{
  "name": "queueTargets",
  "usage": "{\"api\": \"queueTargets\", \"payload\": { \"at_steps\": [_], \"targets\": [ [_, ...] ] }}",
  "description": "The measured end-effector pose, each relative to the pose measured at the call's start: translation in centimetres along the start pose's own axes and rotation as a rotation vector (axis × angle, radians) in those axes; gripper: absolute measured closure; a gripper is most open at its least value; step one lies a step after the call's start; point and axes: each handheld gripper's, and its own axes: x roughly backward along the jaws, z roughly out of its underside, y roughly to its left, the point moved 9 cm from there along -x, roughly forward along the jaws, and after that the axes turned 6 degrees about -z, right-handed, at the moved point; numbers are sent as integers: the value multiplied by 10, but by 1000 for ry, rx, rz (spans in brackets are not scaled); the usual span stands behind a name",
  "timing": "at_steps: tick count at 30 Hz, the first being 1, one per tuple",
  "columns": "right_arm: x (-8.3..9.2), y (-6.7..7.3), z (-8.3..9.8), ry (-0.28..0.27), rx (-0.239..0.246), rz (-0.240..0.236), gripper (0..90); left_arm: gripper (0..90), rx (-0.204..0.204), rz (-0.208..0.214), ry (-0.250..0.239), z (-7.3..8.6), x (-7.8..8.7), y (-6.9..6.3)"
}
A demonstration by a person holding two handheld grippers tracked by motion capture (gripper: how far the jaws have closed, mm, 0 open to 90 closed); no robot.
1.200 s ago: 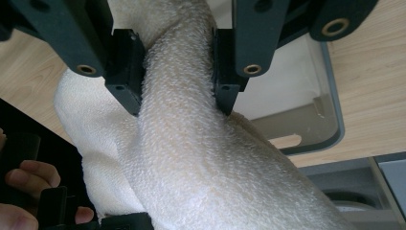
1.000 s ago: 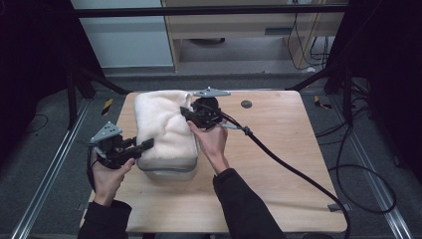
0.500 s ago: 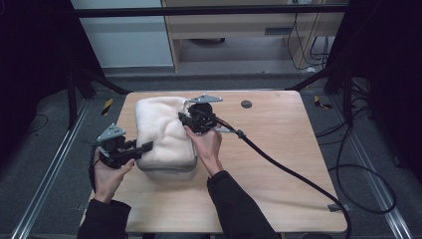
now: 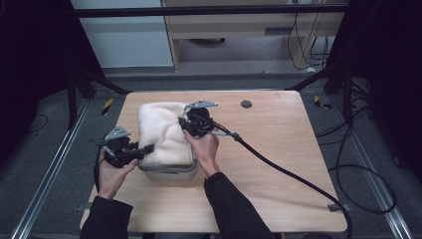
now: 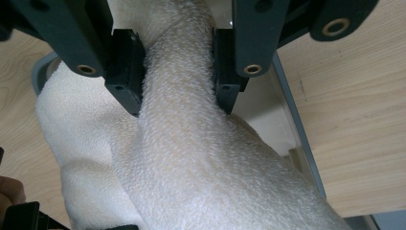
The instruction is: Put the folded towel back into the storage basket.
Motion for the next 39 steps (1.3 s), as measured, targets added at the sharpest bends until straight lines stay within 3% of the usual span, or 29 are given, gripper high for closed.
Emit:
{"api": "queueTargets", "payload": {
  "at_steps": [10,39],
  "targets": [
    [-6,-8,13,16,-20,11,683,611,-12,-8,27,8,-13,1],
    [-22,-18,40,56,9,48,667,582,-34,-64,109,27,-40,7]
  ]
}}
